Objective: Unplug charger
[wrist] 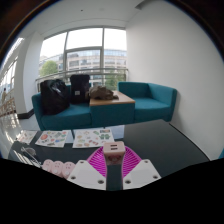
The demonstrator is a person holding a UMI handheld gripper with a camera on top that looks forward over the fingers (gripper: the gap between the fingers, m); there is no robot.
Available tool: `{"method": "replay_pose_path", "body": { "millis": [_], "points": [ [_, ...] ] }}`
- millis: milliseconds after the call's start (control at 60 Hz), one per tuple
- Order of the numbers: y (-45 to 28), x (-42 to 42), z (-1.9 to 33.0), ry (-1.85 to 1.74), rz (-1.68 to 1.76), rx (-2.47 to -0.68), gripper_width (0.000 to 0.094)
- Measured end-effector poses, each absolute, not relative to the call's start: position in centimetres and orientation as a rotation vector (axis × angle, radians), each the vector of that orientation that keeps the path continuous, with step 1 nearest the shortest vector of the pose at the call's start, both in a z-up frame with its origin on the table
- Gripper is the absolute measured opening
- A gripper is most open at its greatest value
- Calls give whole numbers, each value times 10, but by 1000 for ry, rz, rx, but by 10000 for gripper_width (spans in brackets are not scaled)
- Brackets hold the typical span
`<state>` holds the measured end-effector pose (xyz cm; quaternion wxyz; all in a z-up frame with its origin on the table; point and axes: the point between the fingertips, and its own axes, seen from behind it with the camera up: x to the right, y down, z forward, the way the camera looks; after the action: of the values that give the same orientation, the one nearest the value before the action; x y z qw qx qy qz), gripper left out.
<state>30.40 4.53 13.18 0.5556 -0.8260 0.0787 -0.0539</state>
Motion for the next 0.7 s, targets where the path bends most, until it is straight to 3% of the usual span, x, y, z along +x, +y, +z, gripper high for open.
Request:
{"method": "replay_pose_path", "body": {
  "millis": [117, 133, 267, 417, 500, 617, 700],
  "points": [
    [34, 326, 73, 191, -136, -2069, 180],
    [42, 316, 49, 196, -145, -2092, 181],
    [34, 331, 7, 240, -119, -2189, 231],
    [40, 341, 8, 254, -137, -2185, 325],
    [44, 342, 15, 247, -159, -2157, 431],
    [47, 338, 47, 211, -184, -2108, 551],
    [41, 330, 91, 200, -199, -2046, 602]
  ]
}}
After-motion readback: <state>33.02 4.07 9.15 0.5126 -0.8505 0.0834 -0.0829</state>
